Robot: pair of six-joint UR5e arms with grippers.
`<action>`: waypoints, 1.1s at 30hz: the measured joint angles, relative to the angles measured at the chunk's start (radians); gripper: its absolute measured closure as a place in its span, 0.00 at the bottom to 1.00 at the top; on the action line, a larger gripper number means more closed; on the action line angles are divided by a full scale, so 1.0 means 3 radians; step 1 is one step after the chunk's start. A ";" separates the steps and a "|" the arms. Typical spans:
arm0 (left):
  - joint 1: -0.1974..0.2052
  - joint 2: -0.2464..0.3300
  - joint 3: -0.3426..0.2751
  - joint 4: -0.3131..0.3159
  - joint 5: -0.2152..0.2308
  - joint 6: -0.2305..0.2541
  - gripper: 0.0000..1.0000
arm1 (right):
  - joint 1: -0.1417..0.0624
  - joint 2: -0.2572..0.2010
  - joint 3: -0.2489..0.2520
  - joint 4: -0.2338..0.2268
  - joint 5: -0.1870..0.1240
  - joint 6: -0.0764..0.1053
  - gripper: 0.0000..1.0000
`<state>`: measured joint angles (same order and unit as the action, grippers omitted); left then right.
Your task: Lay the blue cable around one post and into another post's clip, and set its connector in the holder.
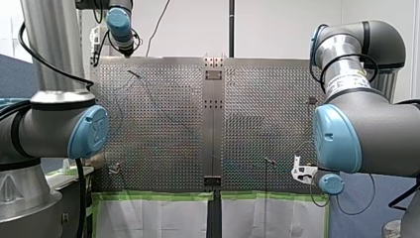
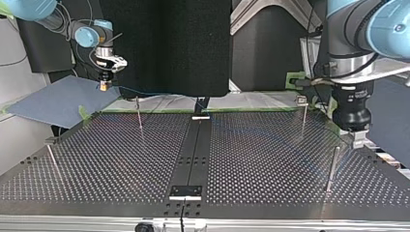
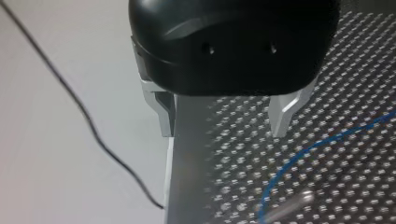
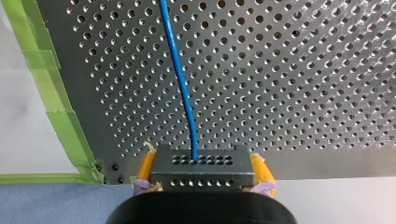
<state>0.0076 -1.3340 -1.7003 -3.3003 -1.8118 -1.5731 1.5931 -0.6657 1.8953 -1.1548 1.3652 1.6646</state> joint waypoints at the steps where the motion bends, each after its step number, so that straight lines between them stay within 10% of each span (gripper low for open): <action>1: -0.0006 0.0003 -0.0003 -0.0026 0.0000 0.0000 0.00 | 0.0000 0.0000 0.0000 0.0001 0.0000 0.0000 1.00; 16: -0.0059 0.0030 -0.0007 -0.0443 -0.0014 -0.0003 0.00 | 0.0000 -0.0001 0.0000 -0.0010 0.0004 0.0005 1.00; 33: -0.0082 0.0063 -0.0007 -0.0909 -0.0398 -0.0084 0.00 | 0.0014 -0.0002 0.0000 -0.0003 0.0005 0.0003 1.00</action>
<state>-0.0170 -1.3150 -1.7024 -3.5730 -1.9314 -1.5982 1.5972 -0.6662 1.8953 -1.1557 1.3668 1.6655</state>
